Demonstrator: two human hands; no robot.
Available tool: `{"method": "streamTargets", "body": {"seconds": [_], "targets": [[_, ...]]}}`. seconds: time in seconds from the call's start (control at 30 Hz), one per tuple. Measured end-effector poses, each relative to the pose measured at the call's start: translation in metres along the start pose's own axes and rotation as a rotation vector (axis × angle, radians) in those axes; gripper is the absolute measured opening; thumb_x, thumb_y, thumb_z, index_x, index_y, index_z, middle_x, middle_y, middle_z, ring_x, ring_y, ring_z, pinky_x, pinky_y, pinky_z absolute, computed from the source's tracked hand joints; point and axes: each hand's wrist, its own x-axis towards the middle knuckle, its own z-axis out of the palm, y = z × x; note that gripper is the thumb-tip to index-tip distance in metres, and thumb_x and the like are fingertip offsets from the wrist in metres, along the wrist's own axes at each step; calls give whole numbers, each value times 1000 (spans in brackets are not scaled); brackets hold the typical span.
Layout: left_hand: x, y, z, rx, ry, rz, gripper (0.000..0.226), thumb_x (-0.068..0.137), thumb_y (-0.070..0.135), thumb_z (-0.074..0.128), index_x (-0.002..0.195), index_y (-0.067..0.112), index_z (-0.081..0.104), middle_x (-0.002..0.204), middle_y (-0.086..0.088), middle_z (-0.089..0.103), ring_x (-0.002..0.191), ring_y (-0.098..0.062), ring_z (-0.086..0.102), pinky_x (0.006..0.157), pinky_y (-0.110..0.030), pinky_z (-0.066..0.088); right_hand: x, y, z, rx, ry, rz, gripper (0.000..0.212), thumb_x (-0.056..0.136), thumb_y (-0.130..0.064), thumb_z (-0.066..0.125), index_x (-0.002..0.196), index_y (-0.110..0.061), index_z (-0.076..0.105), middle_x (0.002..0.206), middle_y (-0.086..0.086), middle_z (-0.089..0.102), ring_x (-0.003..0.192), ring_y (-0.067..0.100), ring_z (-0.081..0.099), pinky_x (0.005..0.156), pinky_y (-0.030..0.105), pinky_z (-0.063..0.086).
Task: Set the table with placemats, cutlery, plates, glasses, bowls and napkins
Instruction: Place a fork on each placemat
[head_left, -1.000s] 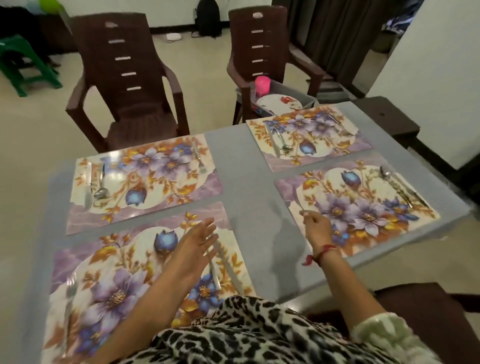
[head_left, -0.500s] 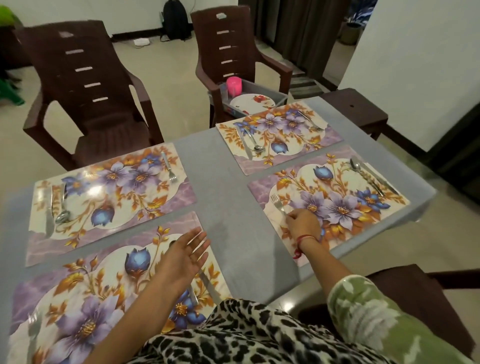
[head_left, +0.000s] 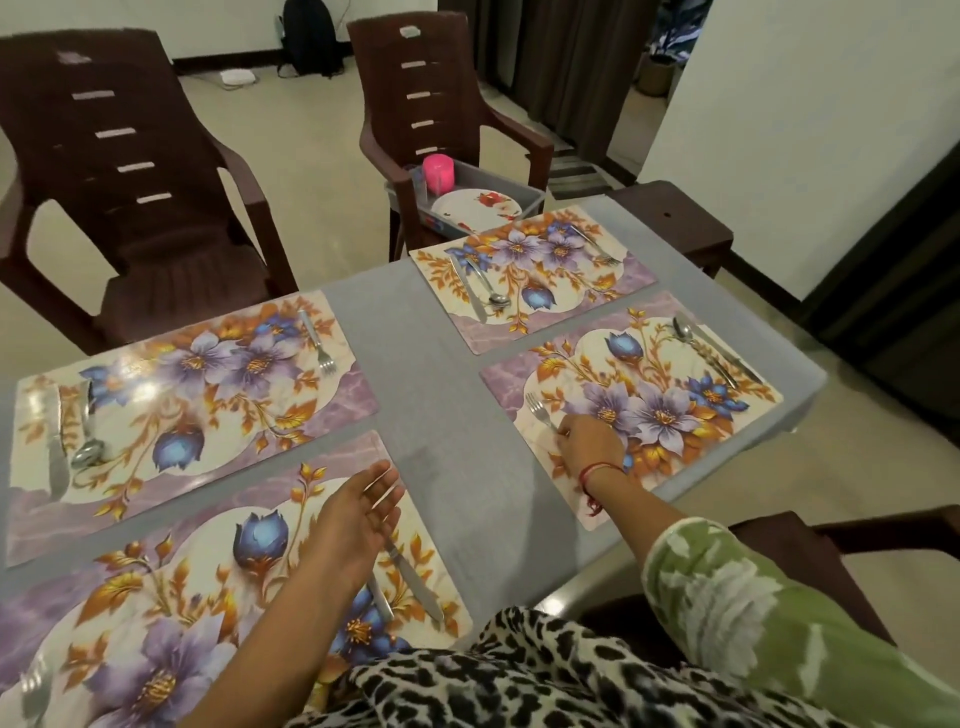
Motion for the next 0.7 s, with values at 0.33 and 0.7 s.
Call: {"method": "streamTargets", "body": {"seconds": [0.33,0.7], "targets": [[23,-26,65,85,95,91,17,97,19,47,94,18,63,90,1,65,81,-13,60,69,-23,44,-12,46,-41,728,179,-190,24,90,-13,58,114,-13,59,96,6,63,87,19,60,77,27,51],[53,-51,235,588,73,572,16,96,8,47,96,6,63,78,-6,61,67,-10,56,57,-9,44,78,166,-85,800,49,-339,13,87,-15,57,95,-23,64,83,-13,64,78,-3,60,67,10,43]]}}
